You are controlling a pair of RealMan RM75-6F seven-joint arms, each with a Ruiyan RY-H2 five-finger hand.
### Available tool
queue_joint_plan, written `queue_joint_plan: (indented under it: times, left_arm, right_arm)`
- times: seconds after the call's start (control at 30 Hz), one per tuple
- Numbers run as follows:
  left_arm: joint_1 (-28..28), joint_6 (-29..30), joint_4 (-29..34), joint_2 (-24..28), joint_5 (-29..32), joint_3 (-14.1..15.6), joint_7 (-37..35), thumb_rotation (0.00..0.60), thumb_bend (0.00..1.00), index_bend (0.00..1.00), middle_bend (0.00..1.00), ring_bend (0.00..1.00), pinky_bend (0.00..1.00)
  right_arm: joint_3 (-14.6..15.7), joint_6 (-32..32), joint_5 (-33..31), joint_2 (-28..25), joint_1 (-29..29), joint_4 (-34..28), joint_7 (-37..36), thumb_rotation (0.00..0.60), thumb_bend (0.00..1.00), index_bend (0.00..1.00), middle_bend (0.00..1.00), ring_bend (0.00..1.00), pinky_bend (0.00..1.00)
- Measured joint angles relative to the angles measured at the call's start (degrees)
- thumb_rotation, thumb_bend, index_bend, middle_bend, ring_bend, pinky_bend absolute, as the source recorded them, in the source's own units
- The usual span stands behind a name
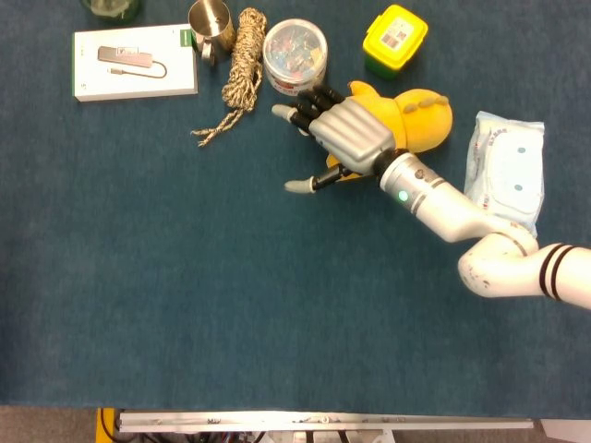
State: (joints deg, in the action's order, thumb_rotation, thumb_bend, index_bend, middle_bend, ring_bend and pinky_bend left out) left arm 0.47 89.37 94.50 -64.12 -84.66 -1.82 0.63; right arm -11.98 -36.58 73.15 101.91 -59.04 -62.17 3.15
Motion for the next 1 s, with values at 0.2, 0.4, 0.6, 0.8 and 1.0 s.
queue_joint_plan:
  times: [0.2, 0.4, 0.6, 0.8, 1.0]
  left_arm:
    - [0.15, 0.15, -0.28, -0.12, 0.06, -0.07, -0.39, 0.6, 0.14, 0.14, 0.15, 0.16, 0.05]
    - [0.27, 0.23, -0.38, -0.21, -0.01, -0.03, -0.45, 0.6, 0.14, 0.14, 0.15, 0.16, 0.05]
    - [0.22, 0.24, -0.07, -0.26, -0.27, -0.02, -0.14, 0.6, 0.14, 0.14, 0.15, 0.16, 0.05]
    - [0.35, 0.58, 0.42, -0.16, -0.64, 0.05, 0.05, 0.6, 0.14, 0.14, 0.15, 0.16, 0.05]
    - [0.36, 0.55, 0.59, -0.14, -0.87, 0.13, 0.21, 0.6, 0.14, 0.14, 0.15, 0.16, 0.05]
  right_arm:
    - [1.3, 0.01, 1.39, 0.68, -0.1, 0.45, -0.74, 0.098, 0.0, 0.08, 0.15, 0.0, 0.0]
    - [2.44, -1.06, 2.96, 0.29, 0.31, -0.84, -1.09, 0.099, 0.0, 0.08, 0.15, 0.0, 0.0]
    - [2.95, -2.83, 4.4, -0.82, 0.9, -3.71, -1.56, 0.098, 0.0, 0.08, 0.15, 0.0, 0.0]
    - [2.76, -5.64, 5.77, -2.77, 1.58, -7.62, -2.15, 0.098, 0.0, 0.08, 0.15, 0.0, 0.0]
    - [2.02, -8.1, 6.02, -5.53, 2.6, -10.26, -2.06, 0.098, 0.0, 0.08, 0.15, 0.0, 0.0]
